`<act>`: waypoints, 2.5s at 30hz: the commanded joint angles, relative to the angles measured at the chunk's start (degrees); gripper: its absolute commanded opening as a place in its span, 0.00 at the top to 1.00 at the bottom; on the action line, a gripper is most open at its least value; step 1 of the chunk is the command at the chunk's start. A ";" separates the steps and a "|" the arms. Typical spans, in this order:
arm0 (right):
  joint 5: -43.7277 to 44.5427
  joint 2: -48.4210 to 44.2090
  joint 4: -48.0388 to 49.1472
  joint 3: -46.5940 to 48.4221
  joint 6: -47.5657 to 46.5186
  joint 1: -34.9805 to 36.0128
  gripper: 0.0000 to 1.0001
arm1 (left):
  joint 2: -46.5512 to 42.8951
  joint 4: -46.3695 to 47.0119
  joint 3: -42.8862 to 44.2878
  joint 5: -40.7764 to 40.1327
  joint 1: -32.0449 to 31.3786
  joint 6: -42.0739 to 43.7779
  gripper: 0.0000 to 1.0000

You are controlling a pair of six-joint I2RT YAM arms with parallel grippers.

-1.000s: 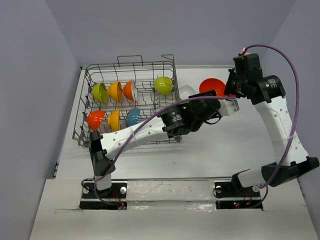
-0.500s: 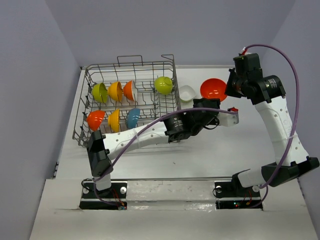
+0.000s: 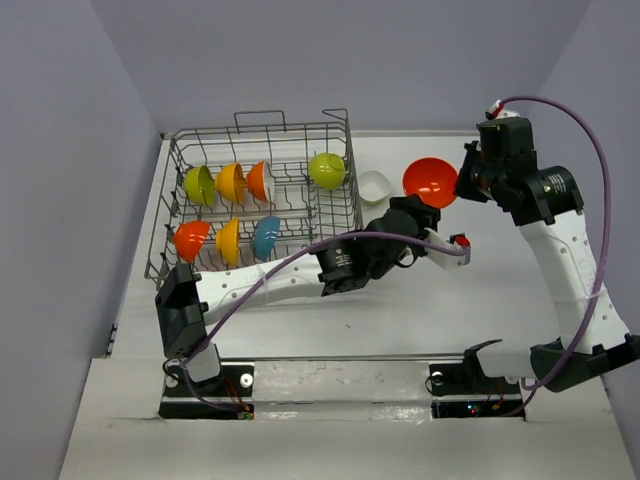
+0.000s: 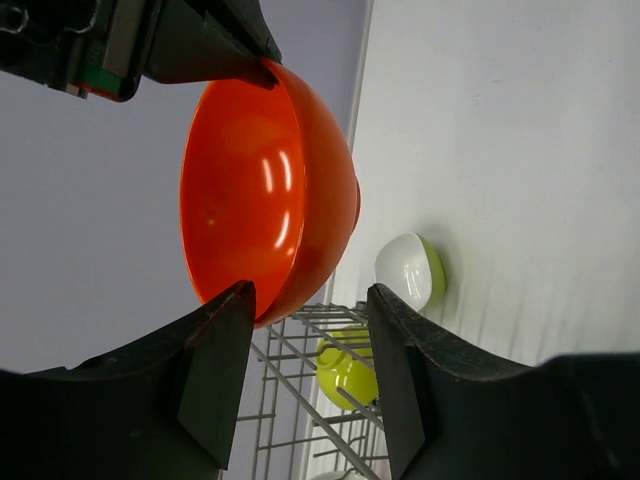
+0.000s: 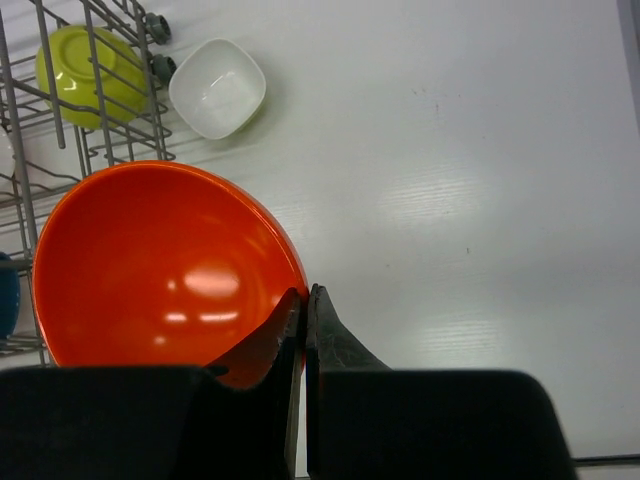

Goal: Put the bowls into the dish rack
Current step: Pass from the right arm to the left

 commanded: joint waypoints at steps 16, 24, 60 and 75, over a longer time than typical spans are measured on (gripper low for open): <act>-0.45 -6.20 11.42 -3.65 -3.45 0.57 0.99 | -3.66 13.95 -2.58 3.04 0.93 8.06 0.39; -2.38 -5.41 14.68 -3.48 -2.75 0.57 0.99 | -3.04 8.68 1.10 5.14 0.49 5.26 0.40; -5.28 -4.27 14.94 0.65 -2.22 0.57 0.99 | 3.64 -6.53 12.19 6.55 0.05 -0.99 0.69; -5.37 -3.57 15.12 2.58 -2.66 0.57 0.99 | 3.90 -8.11 12.45 6.03 -0.04 -2.31 0.89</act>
